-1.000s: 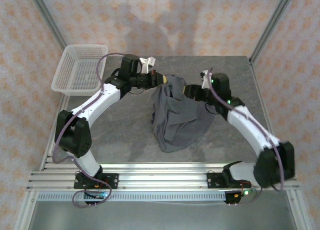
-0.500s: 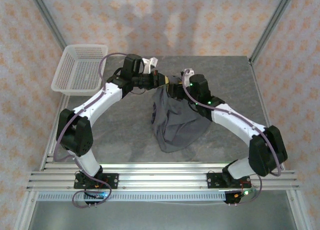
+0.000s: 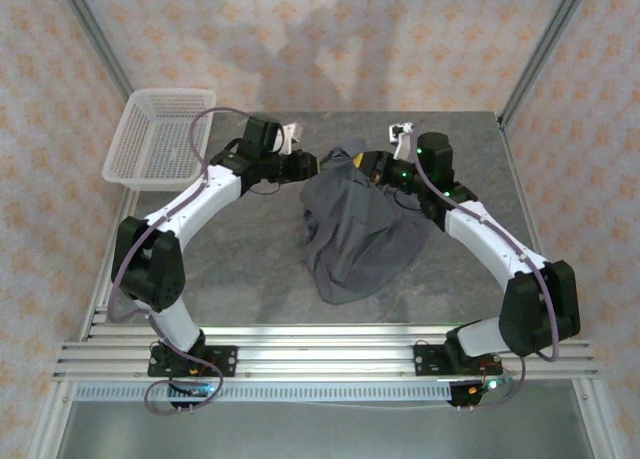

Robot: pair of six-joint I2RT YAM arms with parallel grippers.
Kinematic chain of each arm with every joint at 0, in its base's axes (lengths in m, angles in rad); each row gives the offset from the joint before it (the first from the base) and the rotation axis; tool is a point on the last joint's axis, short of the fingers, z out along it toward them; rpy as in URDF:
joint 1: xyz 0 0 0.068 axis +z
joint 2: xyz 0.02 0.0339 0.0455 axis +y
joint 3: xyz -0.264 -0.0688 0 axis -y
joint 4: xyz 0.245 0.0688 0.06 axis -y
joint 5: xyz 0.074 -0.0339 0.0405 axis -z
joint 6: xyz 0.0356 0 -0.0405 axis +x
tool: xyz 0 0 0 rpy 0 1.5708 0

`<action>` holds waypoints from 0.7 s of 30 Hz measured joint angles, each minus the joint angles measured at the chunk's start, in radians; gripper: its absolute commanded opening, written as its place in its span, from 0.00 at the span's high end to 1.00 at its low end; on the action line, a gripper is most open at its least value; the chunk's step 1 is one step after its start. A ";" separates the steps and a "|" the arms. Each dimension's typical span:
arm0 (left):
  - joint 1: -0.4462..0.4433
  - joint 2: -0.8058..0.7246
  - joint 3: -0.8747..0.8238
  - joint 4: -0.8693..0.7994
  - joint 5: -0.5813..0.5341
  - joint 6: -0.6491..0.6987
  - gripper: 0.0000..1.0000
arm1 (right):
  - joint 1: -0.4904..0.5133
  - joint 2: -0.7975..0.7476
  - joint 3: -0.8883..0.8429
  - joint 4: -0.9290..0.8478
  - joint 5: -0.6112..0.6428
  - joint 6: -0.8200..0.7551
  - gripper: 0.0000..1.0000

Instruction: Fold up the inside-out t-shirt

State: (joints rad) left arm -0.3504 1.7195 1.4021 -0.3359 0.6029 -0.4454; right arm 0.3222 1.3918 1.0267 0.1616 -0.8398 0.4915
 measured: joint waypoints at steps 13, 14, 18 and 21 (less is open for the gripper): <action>0.046 -0.048 -0.164 0.032 -0.070 0.008 0.50 | -0.011 0.010 0.006 0.027 -0.236 0.132 1.00; 0.051 -0.083 -0.171 0.049 -0.047 -0.015 0.51 | -0.011 0.010 0.006 0.022 -0.234 0.129 1.00; 0.043 -0.198 -0.172 0.194 0.027 -0.170 0.56 | -0.011 0.025 0.022 0.009 -0.230 0.113 1.00; 0.014 -0.223 -0.172 0.331 0.064 -0.307 0.57 | -0.011 0.043 0.037 -0.009 -0.220 0.106 0.98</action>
State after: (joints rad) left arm -0.3367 1.4967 1.2304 -0.0051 0.6666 -0.7521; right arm 0.3111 1.4349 1.0641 0.1528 -1.0599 0.5972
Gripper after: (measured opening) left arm 0.434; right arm 0.040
